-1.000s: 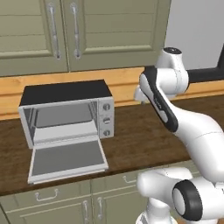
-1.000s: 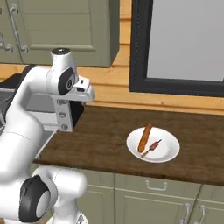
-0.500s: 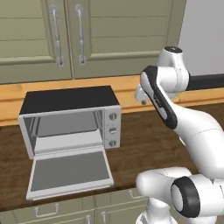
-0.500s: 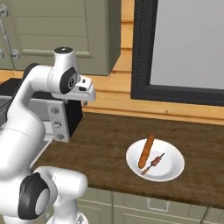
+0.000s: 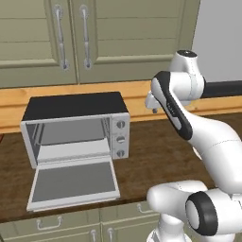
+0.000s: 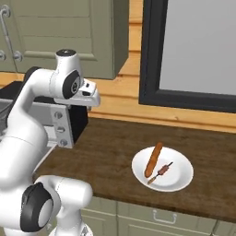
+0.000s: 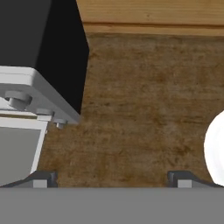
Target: Pick up the kebab skewer and baguette bread, and place them inside the toaster oven. Close the toaster oven door and start by setting the timer.
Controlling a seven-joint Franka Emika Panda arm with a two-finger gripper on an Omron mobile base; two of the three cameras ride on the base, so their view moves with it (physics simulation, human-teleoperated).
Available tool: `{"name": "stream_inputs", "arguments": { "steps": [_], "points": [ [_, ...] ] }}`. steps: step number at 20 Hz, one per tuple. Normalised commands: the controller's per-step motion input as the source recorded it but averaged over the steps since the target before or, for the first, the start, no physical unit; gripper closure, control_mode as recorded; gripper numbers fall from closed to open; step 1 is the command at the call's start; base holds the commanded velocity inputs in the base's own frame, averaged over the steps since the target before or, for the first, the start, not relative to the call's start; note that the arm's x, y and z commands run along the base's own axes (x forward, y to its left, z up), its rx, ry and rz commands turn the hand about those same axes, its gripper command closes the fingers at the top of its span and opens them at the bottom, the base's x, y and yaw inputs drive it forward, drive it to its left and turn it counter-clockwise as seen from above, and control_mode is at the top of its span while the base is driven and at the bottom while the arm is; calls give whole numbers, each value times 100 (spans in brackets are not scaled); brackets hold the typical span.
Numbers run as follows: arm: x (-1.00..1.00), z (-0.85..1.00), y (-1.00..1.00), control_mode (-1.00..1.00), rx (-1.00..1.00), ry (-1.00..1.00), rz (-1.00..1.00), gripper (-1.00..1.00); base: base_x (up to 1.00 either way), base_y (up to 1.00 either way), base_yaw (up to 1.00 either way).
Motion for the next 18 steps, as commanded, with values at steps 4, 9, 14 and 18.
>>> {"name": "stream_inputs", "arguments": {
  "steps": [4, 9, 14, 18],
  "points": [
    [0, 0, 0, 100, 0, 0, 0, -100, 35, -13, -28],
    [0, 0, 0, 100, 0, 0, 0, -100, 59, -20, -5],
    [0, 0, 0, 100, 0, 0, 0, -100, 66, -14, 1],
    [0, 0, 0, 100, 0, 0, 0, -100, 33, -4, 6]
  ]
}}
